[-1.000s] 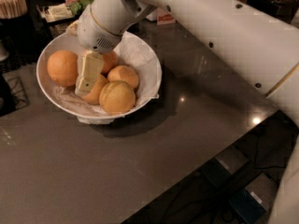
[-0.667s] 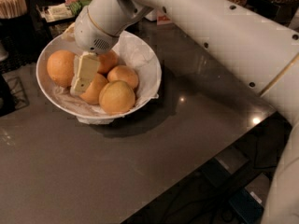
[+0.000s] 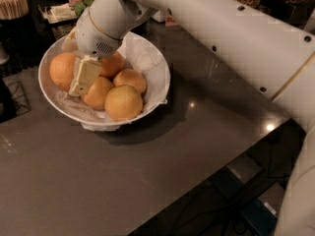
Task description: Pick orange from white bowl
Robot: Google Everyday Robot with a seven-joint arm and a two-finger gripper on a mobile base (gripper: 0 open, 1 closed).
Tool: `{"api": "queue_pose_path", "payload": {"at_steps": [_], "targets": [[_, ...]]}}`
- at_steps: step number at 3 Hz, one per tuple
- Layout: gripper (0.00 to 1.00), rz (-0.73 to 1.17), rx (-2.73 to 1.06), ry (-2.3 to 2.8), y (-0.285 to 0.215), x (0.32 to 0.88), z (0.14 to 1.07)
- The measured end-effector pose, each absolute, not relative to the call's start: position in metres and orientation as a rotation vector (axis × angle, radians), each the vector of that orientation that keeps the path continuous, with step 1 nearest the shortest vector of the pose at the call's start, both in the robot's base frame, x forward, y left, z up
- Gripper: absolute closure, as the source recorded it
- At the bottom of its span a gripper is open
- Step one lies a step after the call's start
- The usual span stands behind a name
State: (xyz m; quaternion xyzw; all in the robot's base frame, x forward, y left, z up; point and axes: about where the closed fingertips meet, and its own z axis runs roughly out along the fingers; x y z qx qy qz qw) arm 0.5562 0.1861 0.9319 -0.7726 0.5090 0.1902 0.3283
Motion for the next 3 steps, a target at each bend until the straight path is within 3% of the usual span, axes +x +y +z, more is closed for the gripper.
{"api": "queue_pose_path", "payload": {"at_steps": [1, 2, 3], "targets": [[0.32, 0.491, -2.045, 1.328, 0.1986, 0.5664, 0.9203], [0.33, 0.497, -2.051, 1.336, 0.2009, 0.5686, 0.9146], [0.47, 0.501, -2.052, 1.338, 0.2020, 0.5693, 0.9127]]}}
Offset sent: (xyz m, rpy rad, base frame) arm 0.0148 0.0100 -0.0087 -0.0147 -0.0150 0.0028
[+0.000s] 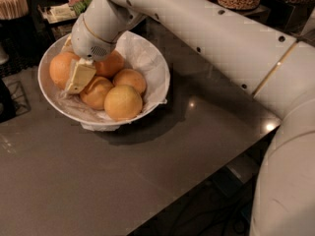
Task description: Pick orange from white bowl
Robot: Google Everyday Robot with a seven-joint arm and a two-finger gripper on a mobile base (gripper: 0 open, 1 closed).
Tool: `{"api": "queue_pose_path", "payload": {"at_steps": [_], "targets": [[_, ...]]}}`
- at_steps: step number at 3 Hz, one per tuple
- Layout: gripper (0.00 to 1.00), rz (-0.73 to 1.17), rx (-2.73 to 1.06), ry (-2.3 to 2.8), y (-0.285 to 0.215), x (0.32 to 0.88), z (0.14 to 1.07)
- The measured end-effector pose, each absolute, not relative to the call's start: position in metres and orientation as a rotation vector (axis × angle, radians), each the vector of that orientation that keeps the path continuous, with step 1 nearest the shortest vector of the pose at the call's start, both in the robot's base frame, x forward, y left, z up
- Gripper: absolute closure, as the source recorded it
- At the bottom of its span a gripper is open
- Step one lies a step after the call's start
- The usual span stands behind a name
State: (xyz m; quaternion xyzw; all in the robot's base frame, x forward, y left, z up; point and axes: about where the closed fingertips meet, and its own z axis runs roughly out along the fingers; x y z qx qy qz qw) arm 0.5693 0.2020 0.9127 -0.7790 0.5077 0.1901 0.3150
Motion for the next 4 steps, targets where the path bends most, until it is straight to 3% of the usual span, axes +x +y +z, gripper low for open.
{"api": "queue_pose_path", "payload": {"at_steps": [2, 3, 4], "targets": [[0.91, 0.503, -2.053, 1.339, 0.2024, 0.5695, 0.9116], [1.00, 0.503, -2.053, 1.339, 0.2025, 0.5695, 0.9116], [1.00, 0.503, -2.052, 1.338, 0.2024, 0.5694, 0.9118]]}}
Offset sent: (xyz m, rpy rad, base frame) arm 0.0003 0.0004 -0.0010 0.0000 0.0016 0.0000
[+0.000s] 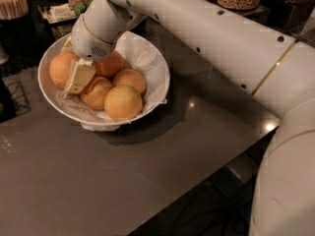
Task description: Pick orange from white bowl
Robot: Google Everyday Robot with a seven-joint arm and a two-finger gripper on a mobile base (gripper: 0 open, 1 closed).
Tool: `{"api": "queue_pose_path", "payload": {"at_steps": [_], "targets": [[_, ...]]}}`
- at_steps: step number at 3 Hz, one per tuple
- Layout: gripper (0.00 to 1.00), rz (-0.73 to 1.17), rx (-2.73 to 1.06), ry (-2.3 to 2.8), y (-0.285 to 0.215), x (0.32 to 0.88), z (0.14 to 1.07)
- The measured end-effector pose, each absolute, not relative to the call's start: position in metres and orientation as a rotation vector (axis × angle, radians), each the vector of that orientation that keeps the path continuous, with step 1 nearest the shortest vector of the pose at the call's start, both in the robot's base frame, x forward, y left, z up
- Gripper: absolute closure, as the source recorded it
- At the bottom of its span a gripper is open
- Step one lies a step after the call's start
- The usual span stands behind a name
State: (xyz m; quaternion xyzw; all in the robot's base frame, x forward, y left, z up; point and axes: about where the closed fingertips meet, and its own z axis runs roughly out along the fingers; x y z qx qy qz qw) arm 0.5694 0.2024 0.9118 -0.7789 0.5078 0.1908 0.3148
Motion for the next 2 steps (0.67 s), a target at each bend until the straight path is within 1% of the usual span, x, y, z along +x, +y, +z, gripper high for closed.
{"api": "queue_pose_path", "payload": {"at_steps": [1, 2], "targets": [[1.00, 0.506, -2.040, 1.315, 0.199, 0.564, 0.920], [1.00, 0.490, -1.986, 1.304, 0.183, 0.554, 0.937]]}}
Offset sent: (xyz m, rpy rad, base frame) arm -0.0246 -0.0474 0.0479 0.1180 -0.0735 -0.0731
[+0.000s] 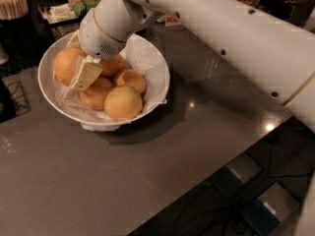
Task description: Pick orange from white bowl
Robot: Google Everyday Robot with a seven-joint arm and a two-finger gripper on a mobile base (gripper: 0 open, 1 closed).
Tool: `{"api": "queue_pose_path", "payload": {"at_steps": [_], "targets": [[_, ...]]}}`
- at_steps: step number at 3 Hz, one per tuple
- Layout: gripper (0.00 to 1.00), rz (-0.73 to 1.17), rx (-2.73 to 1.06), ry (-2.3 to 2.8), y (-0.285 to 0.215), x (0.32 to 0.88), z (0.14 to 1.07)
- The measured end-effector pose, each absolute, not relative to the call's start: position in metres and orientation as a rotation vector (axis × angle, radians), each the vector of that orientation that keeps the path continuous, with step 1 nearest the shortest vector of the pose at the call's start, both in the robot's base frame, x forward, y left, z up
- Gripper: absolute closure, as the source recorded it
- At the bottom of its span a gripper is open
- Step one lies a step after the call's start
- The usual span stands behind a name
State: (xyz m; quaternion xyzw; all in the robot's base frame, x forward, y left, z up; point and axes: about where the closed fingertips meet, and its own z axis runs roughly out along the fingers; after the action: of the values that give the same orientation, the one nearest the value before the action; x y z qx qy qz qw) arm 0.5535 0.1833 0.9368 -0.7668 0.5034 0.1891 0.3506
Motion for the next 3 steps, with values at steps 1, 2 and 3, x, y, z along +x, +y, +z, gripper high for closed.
{"api": "queue_pose_path", "payload": {"at_steps": [1, 2, 3], "targets": [[1.00, 0.436, -1.922, 1.295, 0.161, 0.543, 0.960], [1.00, 0.385, -1.874, 1.300, 0.139, 0.535, 0.980], [1.00, 0.336, -1.835, 1.313, 0.114, 0.529, 0.999]]}}
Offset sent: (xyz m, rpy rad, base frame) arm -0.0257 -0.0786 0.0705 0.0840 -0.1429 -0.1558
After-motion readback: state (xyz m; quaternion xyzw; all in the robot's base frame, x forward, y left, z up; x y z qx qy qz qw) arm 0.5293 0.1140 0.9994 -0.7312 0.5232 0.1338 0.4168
